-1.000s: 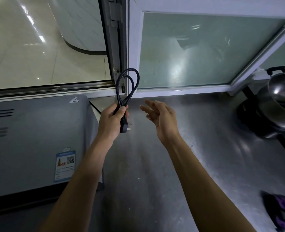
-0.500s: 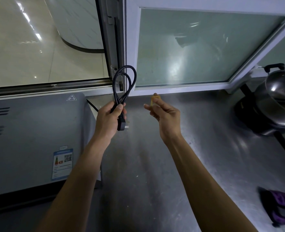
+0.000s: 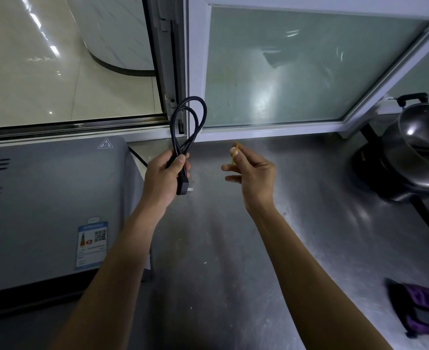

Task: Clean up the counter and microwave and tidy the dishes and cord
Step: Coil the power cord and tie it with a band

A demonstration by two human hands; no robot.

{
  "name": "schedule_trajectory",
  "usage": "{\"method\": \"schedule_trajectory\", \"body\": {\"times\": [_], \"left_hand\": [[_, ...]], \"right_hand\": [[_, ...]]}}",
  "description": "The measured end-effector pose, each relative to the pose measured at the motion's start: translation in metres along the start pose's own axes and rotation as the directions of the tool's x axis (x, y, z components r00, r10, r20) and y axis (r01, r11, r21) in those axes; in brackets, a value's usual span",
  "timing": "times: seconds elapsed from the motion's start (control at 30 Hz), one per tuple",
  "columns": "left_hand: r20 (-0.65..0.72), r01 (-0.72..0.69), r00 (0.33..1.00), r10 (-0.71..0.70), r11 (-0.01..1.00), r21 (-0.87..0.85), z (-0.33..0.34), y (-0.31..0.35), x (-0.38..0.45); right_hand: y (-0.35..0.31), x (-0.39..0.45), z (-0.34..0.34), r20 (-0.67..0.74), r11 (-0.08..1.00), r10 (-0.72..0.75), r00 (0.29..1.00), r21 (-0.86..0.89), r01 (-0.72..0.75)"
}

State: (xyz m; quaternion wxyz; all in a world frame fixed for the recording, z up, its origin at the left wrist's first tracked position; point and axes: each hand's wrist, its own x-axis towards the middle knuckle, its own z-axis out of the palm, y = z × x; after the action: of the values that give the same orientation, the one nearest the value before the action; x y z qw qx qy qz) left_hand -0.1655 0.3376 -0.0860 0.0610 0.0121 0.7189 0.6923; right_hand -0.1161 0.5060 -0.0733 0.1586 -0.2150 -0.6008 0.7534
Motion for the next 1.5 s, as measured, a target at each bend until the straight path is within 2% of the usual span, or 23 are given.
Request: {"method": "schedule_trajectory", "body": {"times": [0.23, 0.43, 0.57, 0.7, 0.8, 0.9, 1.03, 1.17, 1.5], "left_hand": [[0.044, -0.028, 0.999, 0.024, 0.994, 0.102, 0.000, -0.007, 0.000], [0.143, -0.065, 0.990, 0.019, 0.945, 0.320, 0.000, -0.011, -0.004], [0.179, -0.078, 0.984, 0.007, 0.915, 0.396, -0.001, -0.011, -0.005], [0.244, -0.096, 0.970, -0.015, 0.894, 0.437, -0.003, -0.011, -0.005], [0.279, -0.088, 0.960, -0.031, 0.910, 0.406, -0.004, -0.009, -0.005], [0.300, -0.108, 0.954, -0.018, 0.910, 0.400, -0.004, -0.002, -0.006], [0.340, -0.171, 0.940, 0.020, 0.892, 0.418, -0.005, 0.010, -0.003], [0.374, -0.220, 0.926, 0.042, 0.866, 0.448, -0.008, 0.013, 0.000], [0.290, -0.212, 0.953, 0.089, 0.880, 0.425, -0.005, 0.006, 0.001]], "right_hand": [[-0.006, 0.004, -0.004, 0.124, 0.975, -0.048, 0.991, -0.207, 0.073], [-0.025, 0.018, -0.005, 0.274, 0.913, -0.034, 0.961, -0.383, 0.141], [-0.041, 0.028, -0.002, 0.289, 0.893, -0.015, 0.957, -0.426, 0.143], [-0.051, 0.037, 0.002, 0.349, 0.766, -0.033, 0.937, -0.593, 0.248], [-0.054, 0.039, 0.003, 0.379, 0.725, 0.024, 0.925, -0.643, 0.244], [-0.057, 0.035, 0.002, 0.381, 0.757, 0.068, 0.922, -0.622, 0.201], [-0.054, 0.028, 0.001, 0.376, 0.859, 0.102, 0.921, -0.501, 0.109], [-0.052, 0.026, 0.002, 0.363, 0.910, 0.149, 0.920, -0.413, 0.016], [-0.042, 0.021, 0.016, 0.309, 0.959, 0.154, 0.938, -0.276, -0.066]]}}
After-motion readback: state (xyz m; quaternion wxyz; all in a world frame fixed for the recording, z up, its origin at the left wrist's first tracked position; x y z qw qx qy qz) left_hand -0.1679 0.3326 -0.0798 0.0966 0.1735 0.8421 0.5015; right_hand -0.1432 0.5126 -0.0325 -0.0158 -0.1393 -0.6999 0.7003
